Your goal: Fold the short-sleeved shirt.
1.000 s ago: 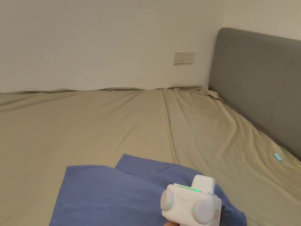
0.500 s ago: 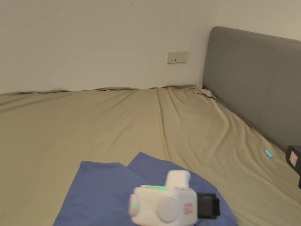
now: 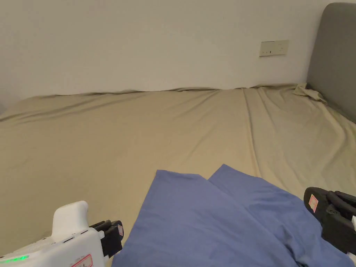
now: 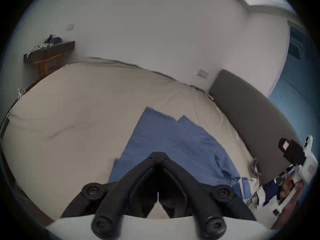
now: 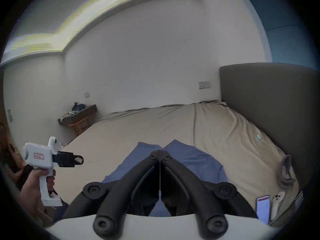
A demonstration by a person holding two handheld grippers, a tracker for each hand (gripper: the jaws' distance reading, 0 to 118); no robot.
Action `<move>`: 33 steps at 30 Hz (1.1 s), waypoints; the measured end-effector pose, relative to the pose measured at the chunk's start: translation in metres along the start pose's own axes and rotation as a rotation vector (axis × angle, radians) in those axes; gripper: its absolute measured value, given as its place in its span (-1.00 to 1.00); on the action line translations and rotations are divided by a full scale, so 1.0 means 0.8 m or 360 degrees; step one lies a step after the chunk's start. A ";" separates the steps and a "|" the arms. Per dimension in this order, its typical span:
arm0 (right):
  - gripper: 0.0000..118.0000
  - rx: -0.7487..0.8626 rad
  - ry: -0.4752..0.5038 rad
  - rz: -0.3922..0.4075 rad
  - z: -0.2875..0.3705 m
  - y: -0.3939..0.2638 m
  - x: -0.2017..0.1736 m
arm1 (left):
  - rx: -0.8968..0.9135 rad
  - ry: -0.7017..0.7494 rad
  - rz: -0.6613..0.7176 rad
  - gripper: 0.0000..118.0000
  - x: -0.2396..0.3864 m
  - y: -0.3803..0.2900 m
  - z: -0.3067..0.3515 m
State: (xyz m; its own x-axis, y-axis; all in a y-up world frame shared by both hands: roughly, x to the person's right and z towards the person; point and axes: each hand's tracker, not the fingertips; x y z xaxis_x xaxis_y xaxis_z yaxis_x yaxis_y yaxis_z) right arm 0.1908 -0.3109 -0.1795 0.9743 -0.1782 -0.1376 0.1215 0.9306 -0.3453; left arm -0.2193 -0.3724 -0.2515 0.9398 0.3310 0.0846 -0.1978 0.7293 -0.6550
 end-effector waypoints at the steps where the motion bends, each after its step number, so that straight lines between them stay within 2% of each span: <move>1: -0.95 -0.0001 0.0009 0.0003 -0.006 0.002 -0.005 | -0.0005 0.0029 -0.0058 -1.00 -0.010 0.001 -0.007; 2: -0.95 0.0001 0.0015 0.0005 -0.011 0.003 -0.007 | 0.0014 0.0019 -0.0054 -1.00 -0.018 0.006 -0.015; 3: -0.95 0.0004 0.0019 0.0008 -0.015 0.004 -0.009 | 0.0022 0.0003 -0.0052 -1.00 0.020 0.007 -0.008; 7: -0.95 -0.0014 0.0021 0.0020 -0.034 0.001 -0.007 | 0.0034 -0.0059 -0.0072 -1.00 0.019 0.033 -0.064; 11: -0.95 -0.0077 -0.0035 0.0032 -0.060 -0.011 0.007 | -0.0026 0.0042 -0.0228 -1.00 0.027 0.069 -0.168; 18: -0.95 -0.0181 -0.0185 0.0053 -0.093 -0.020 0.046 | -0.0334 0.0164 -0.0187 -0.98 0.003 0.113 -0.396; 19: -0.95 -0.0191 -0.0194 0.0059 -0.096 -0.021 0.051 | -0.0378 0.0170 -0.0240 -0.52 0.005 0.113 -0.418; 20: -0.95 -0.0209 -0.0209 0.0070 -0.099 -0.024 0.055 | -0.0459 0.0192 -0.0257 0.48 0.003 0.116 -0.443; 21: -0.95 -0.0228 -0.0226 0.0080 -0.103 -0.027 0.058 | -0.0509 0.0190 -0.0299 1.00 0.002 0.118 -0.464; 22: -0.95 -0.0242 -0.0238 0.0081 -0.106 -0.031 0.061 | -0.0407 0.0171 -0.0304 0.99 0.005 0.125 -0.474; 23: -0.95 -0.0261 -0.0247 0.0077 -0.110 -0.034 0.065 | -0.0410 0.0300 -0.0333 1.00 0.017 0.122 -0.476; 26: -0.95 -0.0291 -0.0265 0.0047 -0.115 -0.044 0.072 | -0.0389 0.0350 -0.0306 1.00 0.028 0.120 -0.488; 30: -0.95 -0.0327 -0.0299 0.0036 -0.123 -0.052 0.079 | -0.0594 0.0422 -0.0491 0.99 0.030 0.109 -0.513; 31: -0.95 -0.0336 -0.0307 0.0044 -0.124 -0.053 0.081 | -0.0638 0.0438 -0.0519 0.98 0.008 0.103 -0.566; 32: -0.95 -0.0346 -0.0321 0.0049 -0.126 -0.054 0.082 | -0.0541 0.0412 -0.0459 0.93 0.003 0.105 -0.574; 33: -0.95 -0.0351 -0.0336 0.0048 -0.125 -0.053 0.082 | -0.0553 0.0458 -0.0368 0.66 -0.001 0.109 -0.577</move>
State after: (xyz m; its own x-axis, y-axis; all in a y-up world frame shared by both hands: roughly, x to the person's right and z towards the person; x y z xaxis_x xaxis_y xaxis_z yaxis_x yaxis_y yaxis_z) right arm 0.2305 -0.3941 -0.2668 0.9975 -0.0596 0.0372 0.0703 0.8384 -0.5404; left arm -0.1084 -0.5856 -0.6551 0.9965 -0.0300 0.0785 0.0829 0.5057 -0.8587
